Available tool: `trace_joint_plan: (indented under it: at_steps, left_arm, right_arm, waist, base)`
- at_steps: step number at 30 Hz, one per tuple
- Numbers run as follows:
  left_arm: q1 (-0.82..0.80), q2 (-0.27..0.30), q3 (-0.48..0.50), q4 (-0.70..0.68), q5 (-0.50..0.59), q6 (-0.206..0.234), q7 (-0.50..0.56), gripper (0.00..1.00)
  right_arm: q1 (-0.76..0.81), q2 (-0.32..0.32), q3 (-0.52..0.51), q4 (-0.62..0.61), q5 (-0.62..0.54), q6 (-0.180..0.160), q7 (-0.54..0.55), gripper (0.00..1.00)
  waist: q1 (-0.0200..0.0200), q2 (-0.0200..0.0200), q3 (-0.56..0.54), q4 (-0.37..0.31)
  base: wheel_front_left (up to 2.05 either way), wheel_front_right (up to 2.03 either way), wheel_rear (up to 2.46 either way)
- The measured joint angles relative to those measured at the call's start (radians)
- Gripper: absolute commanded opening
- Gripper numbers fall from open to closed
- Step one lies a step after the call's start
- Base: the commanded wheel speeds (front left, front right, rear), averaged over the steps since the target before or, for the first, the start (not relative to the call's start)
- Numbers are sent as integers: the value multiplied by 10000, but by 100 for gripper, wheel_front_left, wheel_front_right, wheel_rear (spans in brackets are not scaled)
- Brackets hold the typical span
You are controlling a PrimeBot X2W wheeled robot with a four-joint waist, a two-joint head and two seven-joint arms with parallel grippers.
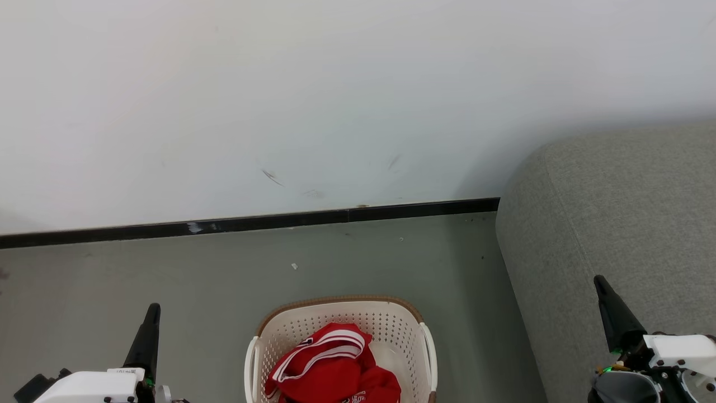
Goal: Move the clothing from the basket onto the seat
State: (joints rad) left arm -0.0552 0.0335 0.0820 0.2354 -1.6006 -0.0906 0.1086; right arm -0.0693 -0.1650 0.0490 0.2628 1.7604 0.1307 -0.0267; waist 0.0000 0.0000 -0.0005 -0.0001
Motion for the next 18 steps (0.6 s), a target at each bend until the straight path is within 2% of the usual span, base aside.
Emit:
trace_joint_plan:
  at_steps: [2, 3, 8, 18]
  left_arm:
    - [0, 0, 0, 0, 2, -2, 0, 0]
    - [33, -29, -8, 77, 4, 2, -2, 100]
    - [463, -290, -104, 552, 6, 4, -4, 100]
    - [469, -280, -422, 502, 265, 2, -284, 100]
  right_arm:
    - [0, 0, 0, 0, 0, 0, -2, 0]
    - [38, 38, 4, 67, -2, 2, 0, 100]
    - [574, 385, 105, 456, -4, 0, 0, 100]
    - [621, 403, 263, 408, -299, 0, -171, 100]
  waist:
    - [0, 0, 0, 0]
    - [0, 0, 0, 0]
    - [0, 0, 1, -1]
    - [0, 0, 4, -1]
  base:
    - [0, 0, 0]
    - [0, 0, 0]
    - [0, 0, 0]
    - [0, 0, 0]
